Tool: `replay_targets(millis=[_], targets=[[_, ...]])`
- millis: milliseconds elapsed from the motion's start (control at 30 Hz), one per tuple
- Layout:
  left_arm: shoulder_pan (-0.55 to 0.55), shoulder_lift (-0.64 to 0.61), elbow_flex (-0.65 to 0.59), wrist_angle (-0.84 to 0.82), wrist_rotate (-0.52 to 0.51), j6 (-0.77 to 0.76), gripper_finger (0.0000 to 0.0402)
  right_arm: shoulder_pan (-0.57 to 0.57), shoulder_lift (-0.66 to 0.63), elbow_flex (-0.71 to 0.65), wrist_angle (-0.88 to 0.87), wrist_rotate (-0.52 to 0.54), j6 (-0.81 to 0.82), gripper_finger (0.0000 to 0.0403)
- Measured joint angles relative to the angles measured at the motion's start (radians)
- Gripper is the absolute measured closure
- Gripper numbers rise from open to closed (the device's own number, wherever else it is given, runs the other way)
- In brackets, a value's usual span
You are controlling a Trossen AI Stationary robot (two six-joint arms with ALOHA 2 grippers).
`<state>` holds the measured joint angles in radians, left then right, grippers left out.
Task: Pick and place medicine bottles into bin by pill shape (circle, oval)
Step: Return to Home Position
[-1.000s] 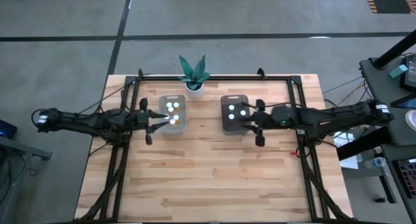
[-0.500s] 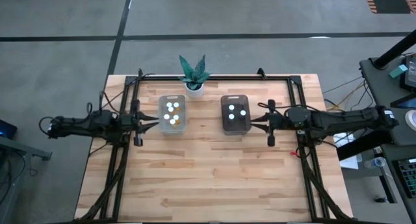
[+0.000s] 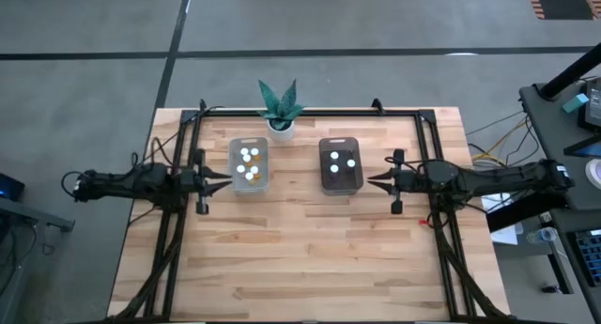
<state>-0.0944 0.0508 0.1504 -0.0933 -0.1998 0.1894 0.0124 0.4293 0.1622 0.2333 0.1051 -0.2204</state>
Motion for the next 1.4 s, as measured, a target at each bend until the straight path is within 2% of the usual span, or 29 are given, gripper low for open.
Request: replay_targets(millis=[200, 267, 467, 733, 967, 1400], targets=[[0.000, -0.007, -0.115, 0.091, 0.060, -0.007, 0.0359, 0.000, -0.044, -0.146, 0.193, -0.001, -0.013, 0.0376], [0.000, -0.016, -0.142, 0.143, 0.092, -0.007, 0.0359, 0.000, -0.056, -0.149, 0.190, -0.007, 0.000, 0.0376], [0.000, -0.021, -0.142, 0.138, 0.201, -0.026, 0.0360, -0.005, -0.083, -0.150, 0.197, -0.037, 0.010, 0.0376], [0.000, -0.007, -0.143, 0.136, 0.191, -0.026, 0.0360, -0.005, -0.080, -0.150, 0.115, 0.104, 0.163, 0.0376], [0.000, 0.002, -0.144, 0.138, 0.190, -0.025, 0.0359, -0.005, -0.080, -0.150, 0.054, 0.105, 0.176, 0.0376], [0.000, 0.007, -0.145, 0.137, 0.190, -0.025, 0.0359, -0.005, -0.075, -0.150, 0.054, 0.105, 0.176, 0.0376]])
